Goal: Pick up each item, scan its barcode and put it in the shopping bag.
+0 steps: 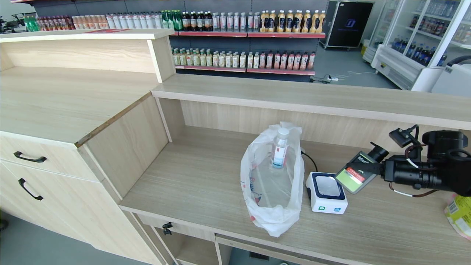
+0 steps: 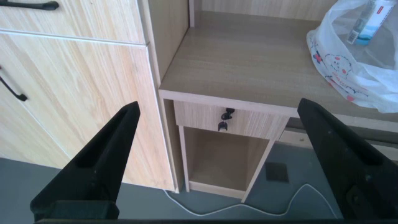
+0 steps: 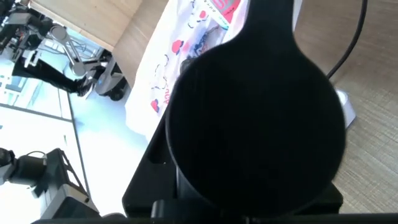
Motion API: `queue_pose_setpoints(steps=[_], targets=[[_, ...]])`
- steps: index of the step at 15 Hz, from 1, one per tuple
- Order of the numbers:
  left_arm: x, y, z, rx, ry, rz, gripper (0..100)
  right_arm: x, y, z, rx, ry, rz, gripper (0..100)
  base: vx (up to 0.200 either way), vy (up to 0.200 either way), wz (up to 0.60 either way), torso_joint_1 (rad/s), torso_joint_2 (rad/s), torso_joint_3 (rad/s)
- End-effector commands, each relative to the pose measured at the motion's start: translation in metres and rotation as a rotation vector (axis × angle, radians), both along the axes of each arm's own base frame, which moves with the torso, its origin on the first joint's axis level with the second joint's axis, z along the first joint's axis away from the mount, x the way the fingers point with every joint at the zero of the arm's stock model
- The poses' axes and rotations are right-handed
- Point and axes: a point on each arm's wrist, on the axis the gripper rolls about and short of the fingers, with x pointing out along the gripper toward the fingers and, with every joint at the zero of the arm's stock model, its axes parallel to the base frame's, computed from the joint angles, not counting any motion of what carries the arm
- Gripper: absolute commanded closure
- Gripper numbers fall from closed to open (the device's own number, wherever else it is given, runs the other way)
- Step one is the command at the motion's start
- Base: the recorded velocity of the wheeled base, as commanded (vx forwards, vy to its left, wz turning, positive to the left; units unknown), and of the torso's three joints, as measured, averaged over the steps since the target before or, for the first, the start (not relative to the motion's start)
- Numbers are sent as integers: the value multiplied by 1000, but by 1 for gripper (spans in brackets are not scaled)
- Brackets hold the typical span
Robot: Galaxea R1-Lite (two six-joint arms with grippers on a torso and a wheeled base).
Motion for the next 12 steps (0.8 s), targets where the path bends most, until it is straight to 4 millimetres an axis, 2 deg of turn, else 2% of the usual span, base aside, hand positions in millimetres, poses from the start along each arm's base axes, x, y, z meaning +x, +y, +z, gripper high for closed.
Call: queue_pose_setpoints(steps=[1,12], targets=[[0,0,0,0,1,0,0,3,1,-7,1,14,8,100,0,0,0,0,0,0],[0,0,0,0,1,0,0,10,8,-15,-26,-10,47,100,0,0,0,0,0,0]])
